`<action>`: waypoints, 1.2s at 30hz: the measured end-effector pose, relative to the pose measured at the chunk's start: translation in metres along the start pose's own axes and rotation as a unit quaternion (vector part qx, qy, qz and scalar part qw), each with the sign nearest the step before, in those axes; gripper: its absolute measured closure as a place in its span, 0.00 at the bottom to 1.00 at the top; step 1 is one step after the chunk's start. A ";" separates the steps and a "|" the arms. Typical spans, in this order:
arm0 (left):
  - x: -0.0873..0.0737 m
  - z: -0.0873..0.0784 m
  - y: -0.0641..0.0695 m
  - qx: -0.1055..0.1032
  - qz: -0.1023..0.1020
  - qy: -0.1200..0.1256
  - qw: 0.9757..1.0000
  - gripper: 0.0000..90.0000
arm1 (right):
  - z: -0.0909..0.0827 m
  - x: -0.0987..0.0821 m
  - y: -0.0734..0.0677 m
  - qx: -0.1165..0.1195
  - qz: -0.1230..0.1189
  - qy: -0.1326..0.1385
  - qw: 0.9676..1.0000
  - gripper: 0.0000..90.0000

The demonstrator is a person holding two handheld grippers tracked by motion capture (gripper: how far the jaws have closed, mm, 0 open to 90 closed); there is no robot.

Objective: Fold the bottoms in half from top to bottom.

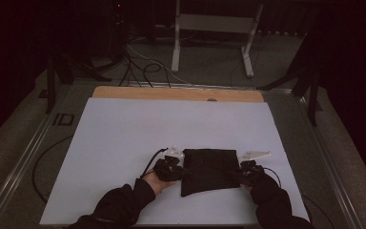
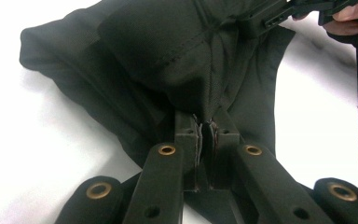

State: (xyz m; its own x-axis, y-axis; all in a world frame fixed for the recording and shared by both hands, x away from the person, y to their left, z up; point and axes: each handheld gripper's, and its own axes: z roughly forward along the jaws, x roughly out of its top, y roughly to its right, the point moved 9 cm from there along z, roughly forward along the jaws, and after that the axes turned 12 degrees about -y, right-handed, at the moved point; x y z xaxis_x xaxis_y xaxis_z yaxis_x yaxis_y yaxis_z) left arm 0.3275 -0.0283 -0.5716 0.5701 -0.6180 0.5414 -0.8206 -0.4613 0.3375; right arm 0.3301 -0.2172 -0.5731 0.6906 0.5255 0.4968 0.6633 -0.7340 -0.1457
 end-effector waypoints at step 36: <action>0.021 -0.054 -0.032 0.052 -0.023 0.059 0.997 0.95 | -0.041 0.029 0.018 -0.089 -0.035 0.005 0.995 0.94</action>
State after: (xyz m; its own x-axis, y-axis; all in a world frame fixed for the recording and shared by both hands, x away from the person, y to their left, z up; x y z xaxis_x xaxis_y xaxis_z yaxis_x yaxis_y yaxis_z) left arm 0.3631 0.0079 -0.5295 0.5938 -0.5180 0.6157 -0.7812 -0.5545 0.2869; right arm 0.3501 -0.2325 -0.5264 0.6411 0.5741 0.5093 0.6473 -0.7610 0.0430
